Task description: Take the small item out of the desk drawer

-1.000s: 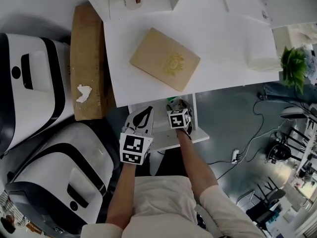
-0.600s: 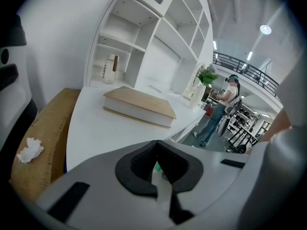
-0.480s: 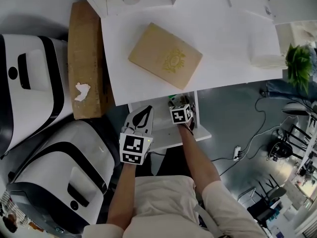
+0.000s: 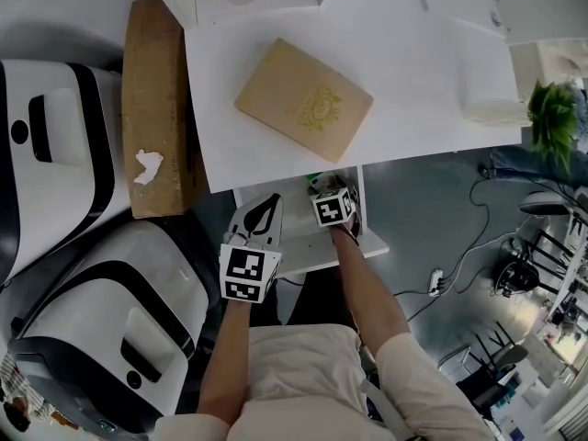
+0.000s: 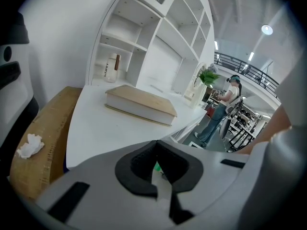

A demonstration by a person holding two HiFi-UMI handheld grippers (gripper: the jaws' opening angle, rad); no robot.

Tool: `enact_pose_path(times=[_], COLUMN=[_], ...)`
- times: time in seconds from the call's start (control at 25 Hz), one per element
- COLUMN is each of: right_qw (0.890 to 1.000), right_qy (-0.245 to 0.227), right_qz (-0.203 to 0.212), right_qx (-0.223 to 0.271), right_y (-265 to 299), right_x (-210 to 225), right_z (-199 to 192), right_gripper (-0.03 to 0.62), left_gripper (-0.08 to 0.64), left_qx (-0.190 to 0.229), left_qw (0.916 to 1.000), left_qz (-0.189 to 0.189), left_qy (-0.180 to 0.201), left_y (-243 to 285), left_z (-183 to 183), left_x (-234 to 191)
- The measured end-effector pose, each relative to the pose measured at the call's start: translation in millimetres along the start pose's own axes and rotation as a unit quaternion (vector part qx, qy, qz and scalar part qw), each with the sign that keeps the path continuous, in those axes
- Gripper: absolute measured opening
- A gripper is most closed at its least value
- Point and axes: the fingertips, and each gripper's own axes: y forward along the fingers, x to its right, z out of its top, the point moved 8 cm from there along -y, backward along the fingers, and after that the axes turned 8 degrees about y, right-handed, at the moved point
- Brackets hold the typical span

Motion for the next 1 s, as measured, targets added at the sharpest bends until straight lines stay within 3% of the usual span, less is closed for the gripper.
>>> enact_pose_path(times=[0.48,1.0], right_qw=[0.999,0.993], right_qy=[-0.011,0.03], right_qz=[0.01,0.001], right_qx=[0.047,0.115], right_y=[-24,-83], right_x=[-14,-18], right_z=[7,9], right_gripper=[0.345,0.345], left_gripper=[0.017,0.017], left_qx=[-0.001,0.013], left_qw=[0.9999,0.9998], left_qz=[0.01,0.001], left_qy=[0.0,0.017], left_y=[-10,-28], left_z=[-8,3], left_x=[-1,15])
